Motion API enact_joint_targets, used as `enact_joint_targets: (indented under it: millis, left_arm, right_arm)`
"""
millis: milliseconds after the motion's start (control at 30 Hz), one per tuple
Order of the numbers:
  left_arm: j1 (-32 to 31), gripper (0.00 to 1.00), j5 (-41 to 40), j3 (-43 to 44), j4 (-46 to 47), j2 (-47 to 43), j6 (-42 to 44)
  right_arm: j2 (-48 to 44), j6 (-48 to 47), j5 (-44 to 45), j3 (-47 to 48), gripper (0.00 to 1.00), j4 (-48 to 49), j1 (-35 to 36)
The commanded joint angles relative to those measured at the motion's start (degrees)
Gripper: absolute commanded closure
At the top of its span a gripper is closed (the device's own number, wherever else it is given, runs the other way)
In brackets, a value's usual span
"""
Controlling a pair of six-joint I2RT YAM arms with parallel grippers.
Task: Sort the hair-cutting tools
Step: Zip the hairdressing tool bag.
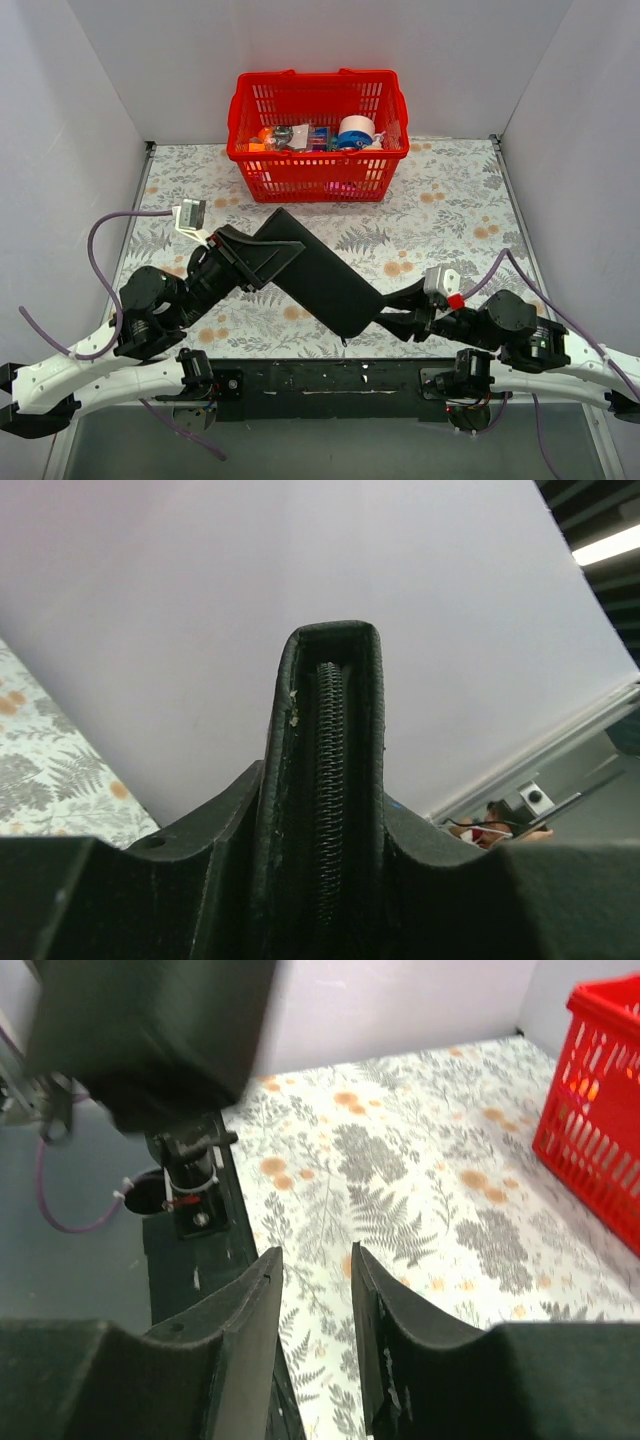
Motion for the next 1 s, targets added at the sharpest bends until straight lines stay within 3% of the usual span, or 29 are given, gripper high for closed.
enact_joint_targets:
  millis: [0, 200, 367, 667, 967]
  left_arm:
    - [-0.7, 1.0, 2.8, 4.5, 6.5, 0.1, 0.2]
    - [-0.6, 1.0, 0.9, 4.6, 7.4, 2.2, 1.0]
    - [-0.7, 1.0, -7.1, 2.1, 9.3, 3.0, 2.4]
    - [-0.6, 1.0, -22.3, -3.8, 18.7, 4.9, 10.6]
    - [-0.6, 1.0, -30.2, -7.8, 26.3, 4.9, 14.8]
  right_arm:
    - [-1.8, 2.7, 4.3, -2.0, 0.59, -5.9, -0.5]
    - [-1.4, 4.1, 4.0, -5.2, 0.58, -1.1, -0.4]
    - [3.7, 4.3, 4.3, -4.5, 0.58, 3.6, -0.4]
    - [9.9, 3.5, 12.7, -3.2, 0.59, 11.7, -0.4]
    - [11.4, 2.2, 25.5, -2.5, 0.59, 16.7, -0.4]
